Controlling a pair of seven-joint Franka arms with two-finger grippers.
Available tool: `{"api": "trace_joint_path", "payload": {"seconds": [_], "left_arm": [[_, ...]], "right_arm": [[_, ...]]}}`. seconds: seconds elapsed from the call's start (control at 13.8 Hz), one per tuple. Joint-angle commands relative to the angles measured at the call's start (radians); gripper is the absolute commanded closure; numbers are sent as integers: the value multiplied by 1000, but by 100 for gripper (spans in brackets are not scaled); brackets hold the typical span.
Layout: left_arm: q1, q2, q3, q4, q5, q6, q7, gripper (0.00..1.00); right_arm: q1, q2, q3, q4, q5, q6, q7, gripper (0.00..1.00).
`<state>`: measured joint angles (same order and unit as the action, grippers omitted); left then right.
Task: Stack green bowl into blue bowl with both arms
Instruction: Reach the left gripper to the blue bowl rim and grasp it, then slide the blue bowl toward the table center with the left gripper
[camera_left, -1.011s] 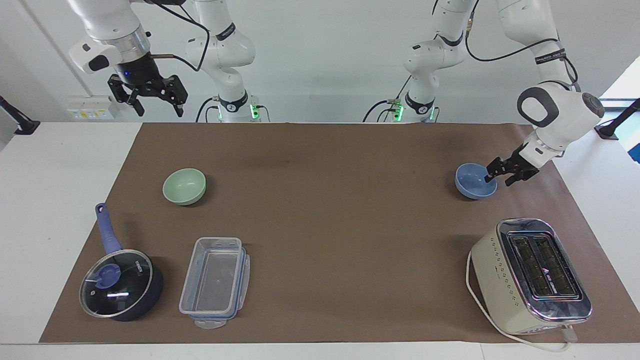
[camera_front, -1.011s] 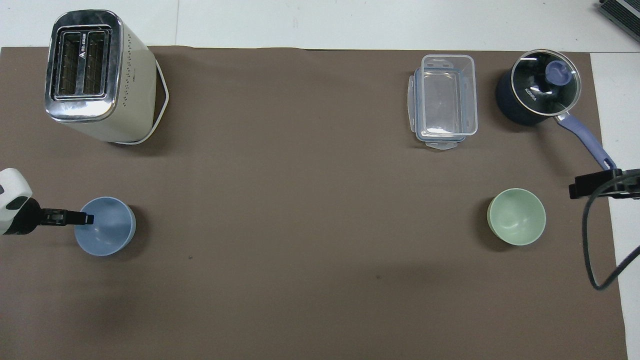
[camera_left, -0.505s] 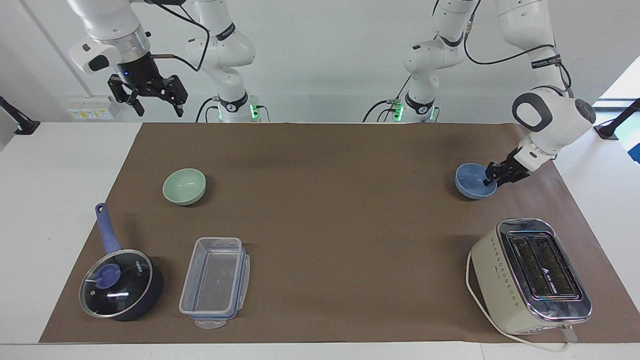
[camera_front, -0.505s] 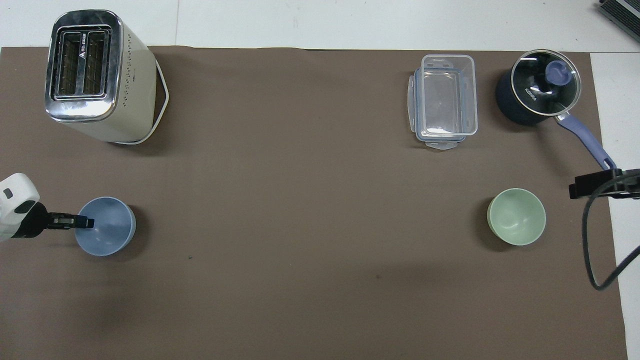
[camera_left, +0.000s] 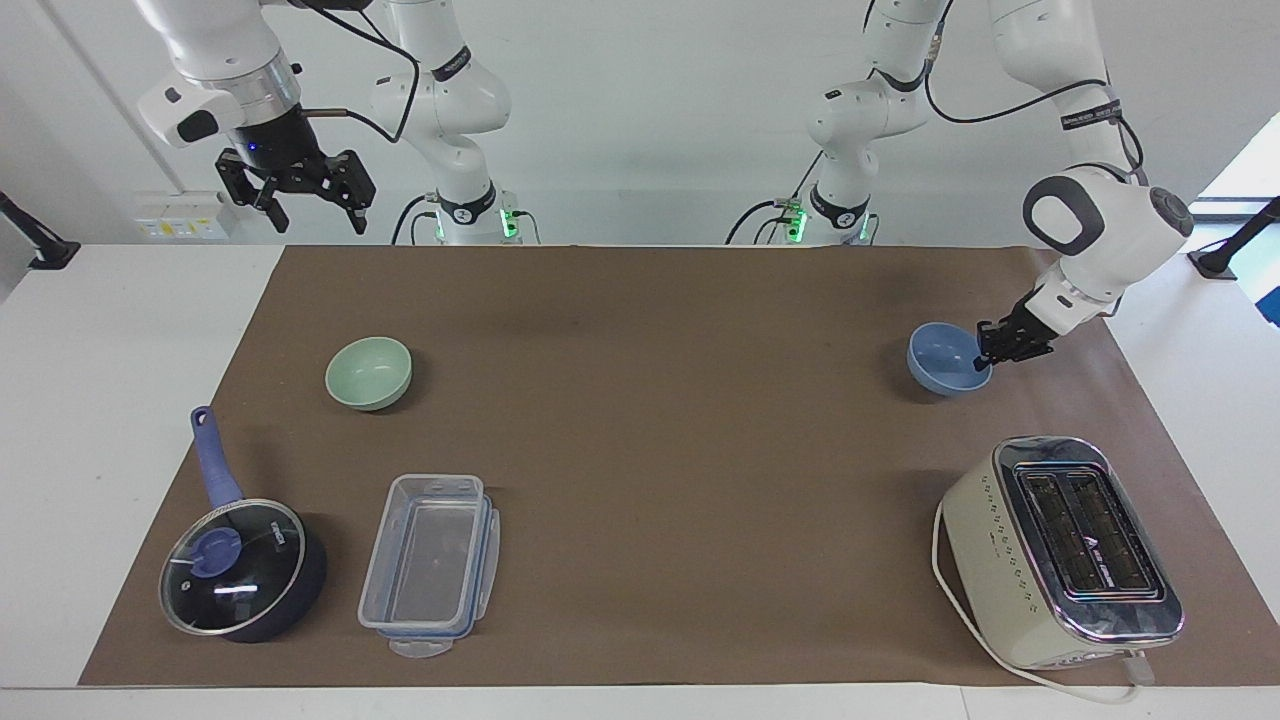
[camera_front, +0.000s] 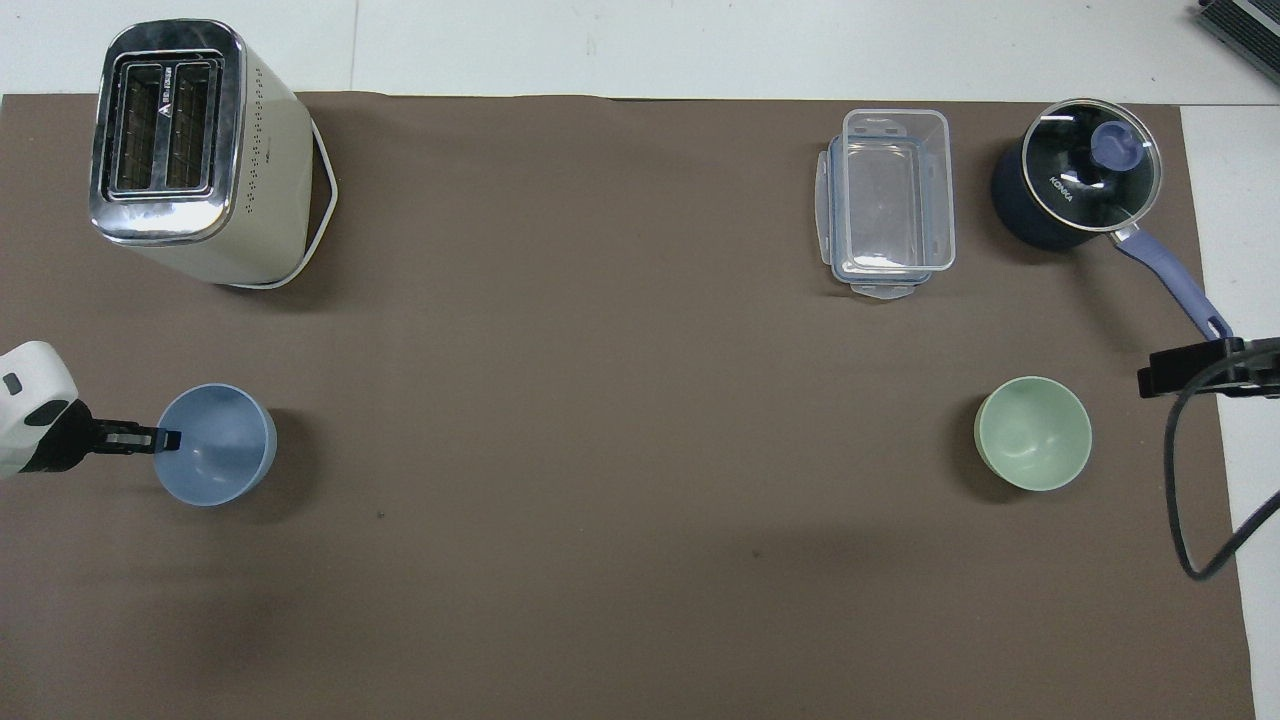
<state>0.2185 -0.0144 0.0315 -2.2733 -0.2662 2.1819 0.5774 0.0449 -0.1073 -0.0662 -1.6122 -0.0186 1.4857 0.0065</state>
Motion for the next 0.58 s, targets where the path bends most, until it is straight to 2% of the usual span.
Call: {"api": "trace_joint_path", "payload": {"seconds": [0.0, 0.29, 0.51], "left_arm": [[-108, -110, 5, -29, -21, -37, -84, 100], [-322, -134, -1, -31, -5, -33, -382, 100], [-512, -109, -2, -31, -4, 59, -620, 100]], "right_arm": [[-8, -3, 3, 0, 9, -4, 7, 0], [-8, -3, 3, 0, 9, -4, 7, 0], [-8, -9, 3, -5, 9, -25, 1, 0]]}}
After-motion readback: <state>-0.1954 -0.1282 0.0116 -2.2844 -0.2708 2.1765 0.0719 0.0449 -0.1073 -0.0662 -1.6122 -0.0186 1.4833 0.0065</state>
